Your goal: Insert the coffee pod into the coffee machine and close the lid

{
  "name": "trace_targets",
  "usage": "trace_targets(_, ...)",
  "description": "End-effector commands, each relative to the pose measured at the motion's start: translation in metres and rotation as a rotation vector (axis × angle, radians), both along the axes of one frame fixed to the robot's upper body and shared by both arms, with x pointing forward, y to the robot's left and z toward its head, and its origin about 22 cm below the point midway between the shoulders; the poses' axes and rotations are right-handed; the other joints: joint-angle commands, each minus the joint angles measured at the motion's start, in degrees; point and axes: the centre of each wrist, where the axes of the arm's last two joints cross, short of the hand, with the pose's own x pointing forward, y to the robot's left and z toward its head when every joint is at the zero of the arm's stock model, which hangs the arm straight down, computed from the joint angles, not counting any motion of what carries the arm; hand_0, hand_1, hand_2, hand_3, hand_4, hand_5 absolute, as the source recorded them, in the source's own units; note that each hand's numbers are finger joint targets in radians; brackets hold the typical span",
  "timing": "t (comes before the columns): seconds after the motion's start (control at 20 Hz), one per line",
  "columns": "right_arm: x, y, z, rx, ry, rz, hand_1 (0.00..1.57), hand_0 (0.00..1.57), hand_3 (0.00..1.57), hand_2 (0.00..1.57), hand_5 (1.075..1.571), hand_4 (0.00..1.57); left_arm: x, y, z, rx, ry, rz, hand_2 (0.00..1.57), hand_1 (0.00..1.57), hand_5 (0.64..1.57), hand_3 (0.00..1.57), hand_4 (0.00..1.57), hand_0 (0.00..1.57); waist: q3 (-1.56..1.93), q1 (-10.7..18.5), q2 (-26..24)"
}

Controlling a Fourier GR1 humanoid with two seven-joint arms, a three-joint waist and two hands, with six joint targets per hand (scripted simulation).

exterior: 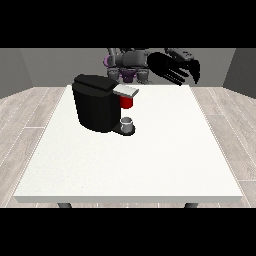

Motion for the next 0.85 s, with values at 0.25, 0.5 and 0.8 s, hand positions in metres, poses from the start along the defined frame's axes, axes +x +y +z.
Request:
trace_targets(0.25, 0.013, 0.059, -0.01, -0.017, -0.106, 0.18, 0.0, 0.0, 0.0, 0.0, 1.571, 0.0, 0.001, -0.003, 0.013, -0.006, 0.017, 0.027, 0.0, 0.0, 1.571, 0.0, 0.35, 0.0, -0.8, -1.66, 0.04)
trace_targets(0.5, 0.005, 0.089, -0.052, 0.014, -0.088, 0.327, 0.0, 0.0, 0.0, 0.0, 1.571, 0.0, -0.011, 0.029, -0.027, -0.025, 0.102, 0.074, 0.0, 0.0, 1.571, 0.0, 0.25, 0.0, -0.8, -7.05, -6.29)
trace_targets(0.8, -0.008, 0.124, -0.103, 0.039, -0.099, 0.479, 0.0, 0.0, 0.0, 0.0, 1.571, 0.26, -0.025, 0.06, -0.058, -0.066, 0.13, 0.194, 0.0, 0.0, 1.571, 0.0, 0.27, 0.0, -0.81, -13.62, -8.59)
